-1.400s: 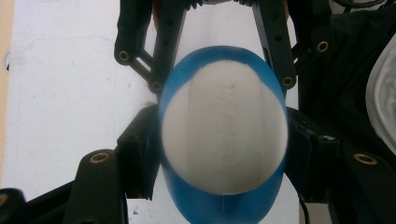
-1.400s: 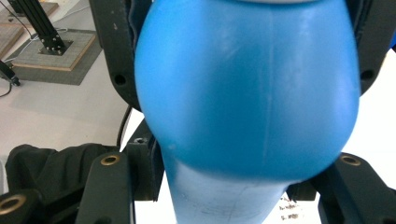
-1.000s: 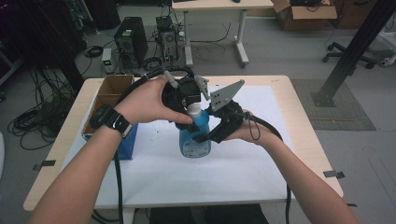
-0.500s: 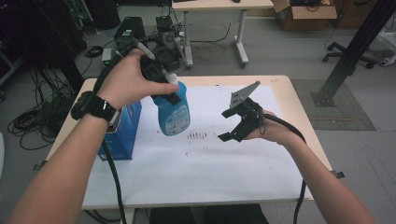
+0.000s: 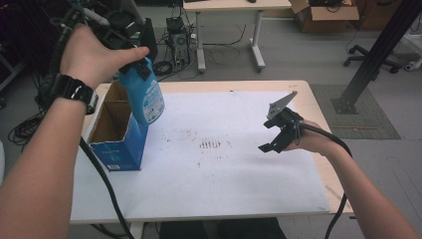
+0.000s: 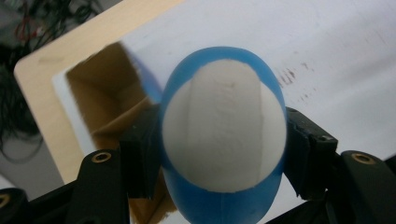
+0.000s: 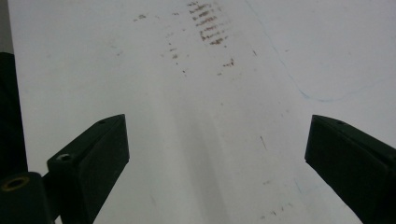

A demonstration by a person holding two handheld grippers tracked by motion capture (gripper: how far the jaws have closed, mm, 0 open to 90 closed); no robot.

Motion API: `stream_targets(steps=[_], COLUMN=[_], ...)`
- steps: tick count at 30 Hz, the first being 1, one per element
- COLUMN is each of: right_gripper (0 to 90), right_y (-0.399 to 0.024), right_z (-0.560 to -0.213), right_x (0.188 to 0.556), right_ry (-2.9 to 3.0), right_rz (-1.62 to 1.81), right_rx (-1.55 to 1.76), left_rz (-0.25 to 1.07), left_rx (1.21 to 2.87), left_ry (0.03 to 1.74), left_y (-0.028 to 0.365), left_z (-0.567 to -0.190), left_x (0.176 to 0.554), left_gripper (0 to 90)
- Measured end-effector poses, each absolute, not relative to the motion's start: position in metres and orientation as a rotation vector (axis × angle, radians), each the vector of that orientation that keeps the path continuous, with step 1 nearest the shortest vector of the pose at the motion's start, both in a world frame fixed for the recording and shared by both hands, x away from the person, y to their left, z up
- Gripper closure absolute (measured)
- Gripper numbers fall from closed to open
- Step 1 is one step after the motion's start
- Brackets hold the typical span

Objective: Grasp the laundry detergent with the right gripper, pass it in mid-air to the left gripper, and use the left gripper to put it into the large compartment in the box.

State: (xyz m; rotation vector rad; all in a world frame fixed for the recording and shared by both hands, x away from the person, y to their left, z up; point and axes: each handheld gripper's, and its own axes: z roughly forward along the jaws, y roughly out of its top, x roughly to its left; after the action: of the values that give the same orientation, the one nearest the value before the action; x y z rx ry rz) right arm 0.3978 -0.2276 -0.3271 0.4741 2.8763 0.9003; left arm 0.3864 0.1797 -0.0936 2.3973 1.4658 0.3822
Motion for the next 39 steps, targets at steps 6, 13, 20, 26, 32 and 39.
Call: stream_targets(steps=[6,13,20,26,32,39], right_gripper=[6.4,6.3,6.3,6.4,6.5,6.5], right_y=[-0.244,-0.258,-0.266,-0.267,-0.267,-0.269], right_z=[-0.324,-0.324,-0.323,-0.323,-0.324,-0.323], right_x=[0.398,0.400,0.402,0.402,0.402,0.401], right_ry=[2.860,2.849,2.845,2.845,2.851,2.850], right_rz=[0.896,0.916,0.919,0.921,0.909,0.908], right_rx=[0.523,0.557,0.571,0.577,0.571,0.577], left_rz=[0.418,0.446,0.458,0.449,0.425,0.406], left_rx=[2.239,2.137,2.099,2.089,2.097,2.120], left_ry=[1.716,1.838,1.912,1.934,1.941,1.961], left_y=[0.217,0.246,0.263,0.269,0.274,0.276], left_z=[-0.088,-0.091,-0.103,-0.117,-0.138,-0.163], left_x=[0.390,0.392,0.394,0.396,0.399,0.403], left_gripper=[38.1,38.1,38.1,38.1,38.2,38.1])
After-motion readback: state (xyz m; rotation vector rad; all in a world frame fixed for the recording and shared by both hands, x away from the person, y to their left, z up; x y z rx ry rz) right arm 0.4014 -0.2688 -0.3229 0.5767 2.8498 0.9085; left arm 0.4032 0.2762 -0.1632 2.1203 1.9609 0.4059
